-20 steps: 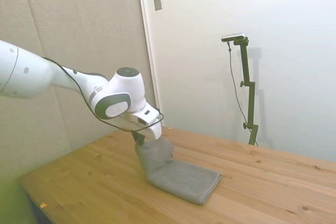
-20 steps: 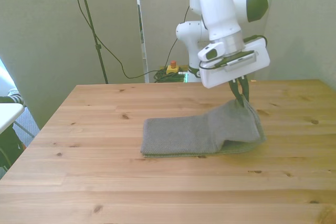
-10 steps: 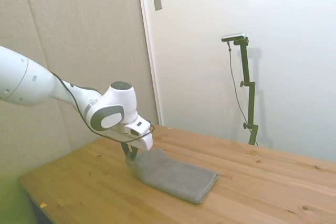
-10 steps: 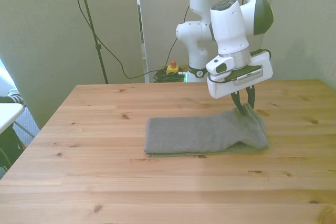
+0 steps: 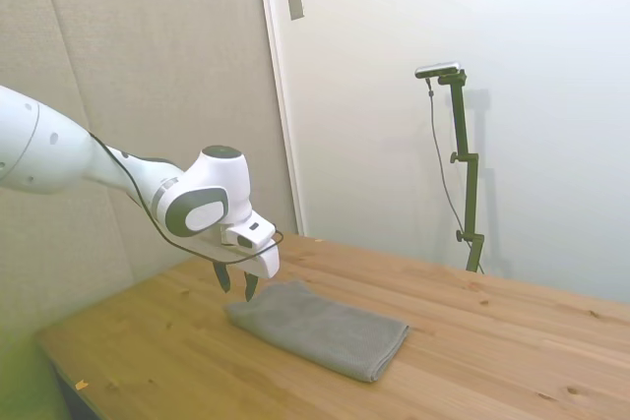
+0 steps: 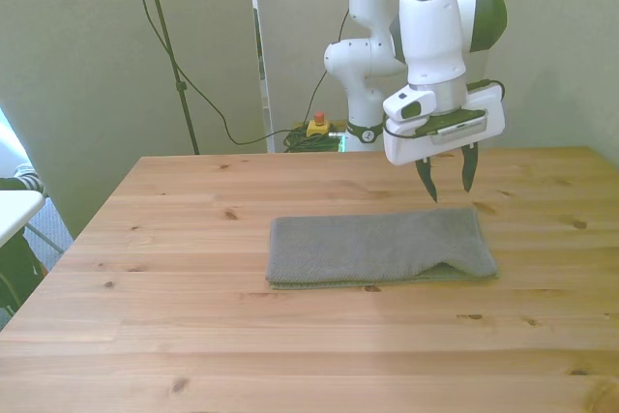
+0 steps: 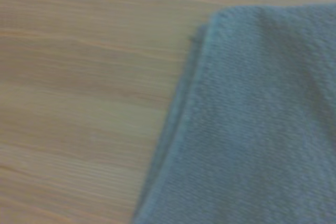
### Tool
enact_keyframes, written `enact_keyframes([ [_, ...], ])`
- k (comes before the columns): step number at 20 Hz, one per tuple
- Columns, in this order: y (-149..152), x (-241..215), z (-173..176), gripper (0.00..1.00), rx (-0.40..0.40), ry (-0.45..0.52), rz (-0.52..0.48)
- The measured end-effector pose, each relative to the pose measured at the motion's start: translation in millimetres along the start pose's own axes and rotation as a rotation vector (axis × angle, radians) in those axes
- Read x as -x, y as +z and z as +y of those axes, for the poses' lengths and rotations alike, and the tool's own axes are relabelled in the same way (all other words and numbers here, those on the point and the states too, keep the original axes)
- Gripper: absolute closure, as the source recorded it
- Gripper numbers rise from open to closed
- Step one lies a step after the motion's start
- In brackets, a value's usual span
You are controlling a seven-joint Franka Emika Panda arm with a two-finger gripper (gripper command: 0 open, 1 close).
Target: Unfold the towel
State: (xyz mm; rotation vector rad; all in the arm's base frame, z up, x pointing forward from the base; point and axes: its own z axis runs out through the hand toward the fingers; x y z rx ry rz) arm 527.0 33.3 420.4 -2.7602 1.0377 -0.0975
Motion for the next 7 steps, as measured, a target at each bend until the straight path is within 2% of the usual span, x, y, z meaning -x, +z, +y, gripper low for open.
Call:
enact_keyframes([
  [3,-20,10,6,0.00,0.085,0.109,0.065],
  [7,-55,55,26,0.00,0.167,0.260,0.160],
])
